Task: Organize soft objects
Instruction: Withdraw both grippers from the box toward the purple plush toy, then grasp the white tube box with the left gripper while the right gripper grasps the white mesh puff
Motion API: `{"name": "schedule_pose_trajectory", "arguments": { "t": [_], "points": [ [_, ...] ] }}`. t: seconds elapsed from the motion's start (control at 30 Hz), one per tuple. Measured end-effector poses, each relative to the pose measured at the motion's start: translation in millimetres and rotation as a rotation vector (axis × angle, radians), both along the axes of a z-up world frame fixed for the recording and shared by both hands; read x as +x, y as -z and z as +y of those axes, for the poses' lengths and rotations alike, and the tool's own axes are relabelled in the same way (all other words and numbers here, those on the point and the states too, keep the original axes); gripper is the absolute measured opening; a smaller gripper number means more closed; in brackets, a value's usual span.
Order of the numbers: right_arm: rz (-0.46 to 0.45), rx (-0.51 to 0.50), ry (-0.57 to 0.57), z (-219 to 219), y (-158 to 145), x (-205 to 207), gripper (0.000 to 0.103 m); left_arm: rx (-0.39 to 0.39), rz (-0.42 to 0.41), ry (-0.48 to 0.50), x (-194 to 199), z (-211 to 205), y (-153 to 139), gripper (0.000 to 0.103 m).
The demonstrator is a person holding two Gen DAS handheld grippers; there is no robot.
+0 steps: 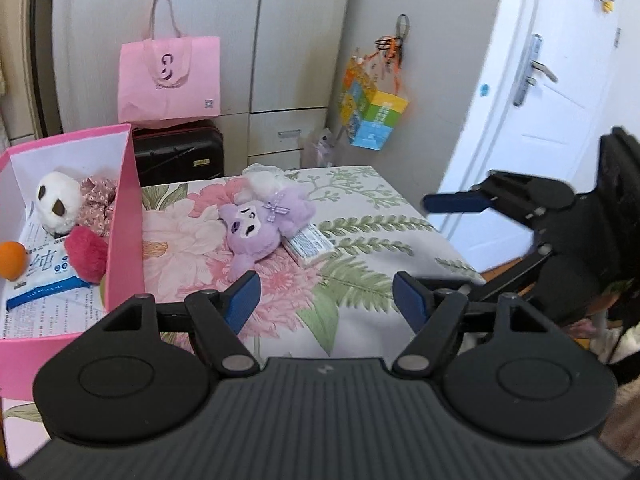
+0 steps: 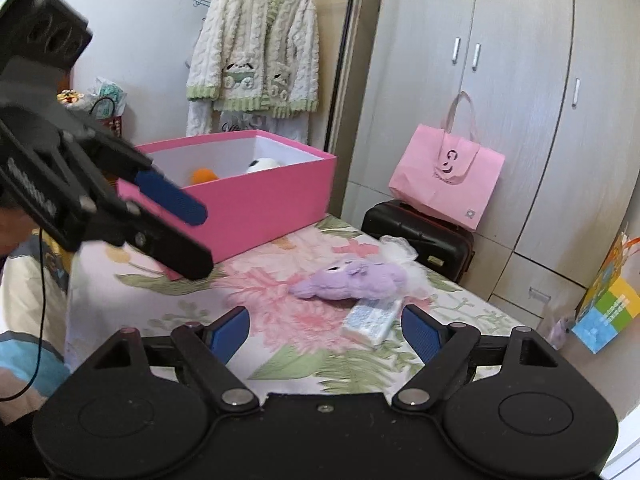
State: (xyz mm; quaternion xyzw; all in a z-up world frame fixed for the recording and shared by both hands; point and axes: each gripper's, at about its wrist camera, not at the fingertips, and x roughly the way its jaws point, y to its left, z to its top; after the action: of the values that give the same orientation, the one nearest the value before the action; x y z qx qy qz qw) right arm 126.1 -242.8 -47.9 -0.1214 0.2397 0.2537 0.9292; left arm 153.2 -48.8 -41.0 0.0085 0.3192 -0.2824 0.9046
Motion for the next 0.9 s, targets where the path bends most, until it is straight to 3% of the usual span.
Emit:
{"name": "schedule_pose_trajectory", "arguments": {
  "t": [0.13, 0.3, 0.5, 0.73, 0.9],
  "points": [
    [0.063, 0.109, 0.043, -29.7, -2.3, 26.8, 0.086, 0.016, -0.019, -0.059, 16.8, -15.7, 19.5, 0.072],
    [0.164, 0.234, 0.101, -59.6, 3.6, 72.3, 0.086, -0.023, 0.048, -0.057, 41.0, -37.5, 42.3, 0.072],
    [0.262, 0.285, 0.112, -63.9, 21.2, 132.9, 0.082, 0.003, 0.012, -0.1, 59.9, -68.4, 62.1, 0.071],
    [0.356, 0.322, 0.07, -47.9, 37.2, 200.6, 0.08, 0.027, 0.09, -0.162, 89.2, -92.2, 82.7, 0.071],
    [0.415, 0.31, 0.042, -28.7, 53.5, 240.1, 0.079, 0.032, 0.064, -0.232, 101.0, -102.4, 86.9, 0.072]
  ]
}}
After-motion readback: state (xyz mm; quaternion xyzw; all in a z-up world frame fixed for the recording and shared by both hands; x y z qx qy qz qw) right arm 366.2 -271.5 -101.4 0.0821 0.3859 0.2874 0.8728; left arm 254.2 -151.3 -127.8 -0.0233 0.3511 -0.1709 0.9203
